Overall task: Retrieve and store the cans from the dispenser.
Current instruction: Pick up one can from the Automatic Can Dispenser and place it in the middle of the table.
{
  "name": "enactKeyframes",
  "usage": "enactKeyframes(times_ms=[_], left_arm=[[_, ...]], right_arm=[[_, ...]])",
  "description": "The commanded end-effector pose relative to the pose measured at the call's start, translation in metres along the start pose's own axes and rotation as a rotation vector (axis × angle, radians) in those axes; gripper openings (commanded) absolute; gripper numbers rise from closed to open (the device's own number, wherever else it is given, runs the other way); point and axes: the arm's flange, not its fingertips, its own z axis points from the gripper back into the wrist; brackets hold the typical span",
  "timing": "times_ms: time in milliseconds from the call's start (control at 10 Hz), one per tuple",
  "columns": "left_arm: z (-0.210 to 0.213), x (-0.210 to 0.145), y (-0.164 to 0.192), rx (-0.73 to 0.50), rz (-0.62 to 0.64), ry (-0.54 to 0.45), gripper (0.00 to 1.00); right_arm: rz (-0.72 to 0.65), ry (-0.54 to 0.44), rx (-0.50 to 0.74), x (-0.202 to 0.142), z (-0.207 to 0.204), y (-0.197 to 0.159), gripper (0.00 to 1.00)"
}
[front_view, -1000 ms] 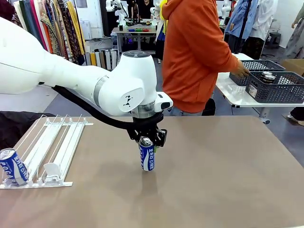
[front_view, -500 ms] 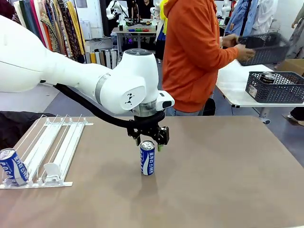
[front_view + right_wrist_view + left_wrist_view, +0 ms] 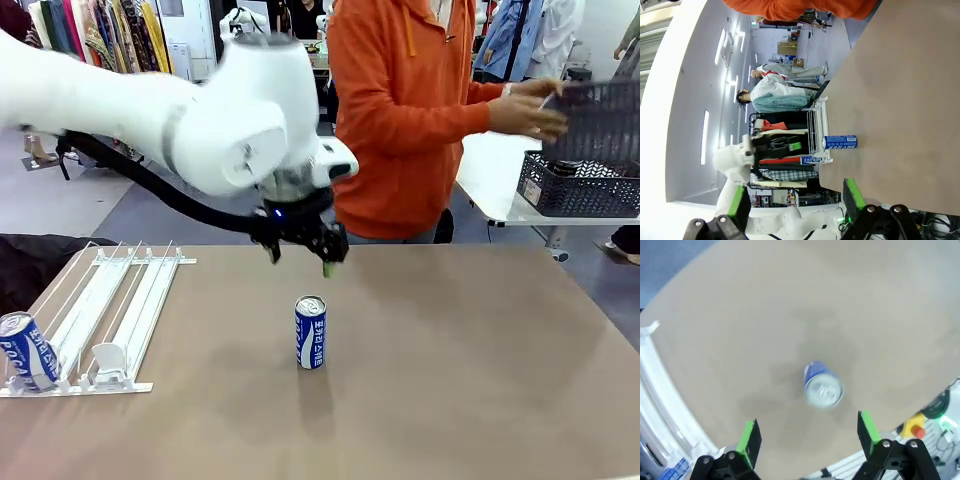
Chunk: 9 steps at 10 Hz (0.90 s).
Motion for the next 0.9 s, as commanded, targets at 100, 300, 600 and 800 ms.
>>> enactKeyframes(times_ms=[100, 300, 600, 800], left_arm=[[0.098, -0.068, 0.147, -0.205, 0.063, 0.0, 1.0], [0.141, -0.123, 0.256, -0.327, 0.237, -0.044, 1.0], [0.158, -0.222, 0.384, -0.675, 0.362, -0.16, 1.0], [0.136, -0.278, 0.434, -0.832, 0.519, -0.248, 1.0]], right_arm=[[-0.011, -0.008, 0.017, 0.002, -0.001, 0.006, 1.0], [-0.011, -0.008, 0.017, 0.002, -0.001, 0.006, 1.0], [-0.011, -0.008, 0.017, 0.002, -0.001, 0.006, 1.0], [-0.011, -0.008, 0.017, 0.002, -0.001, 0.006, 1.0]])
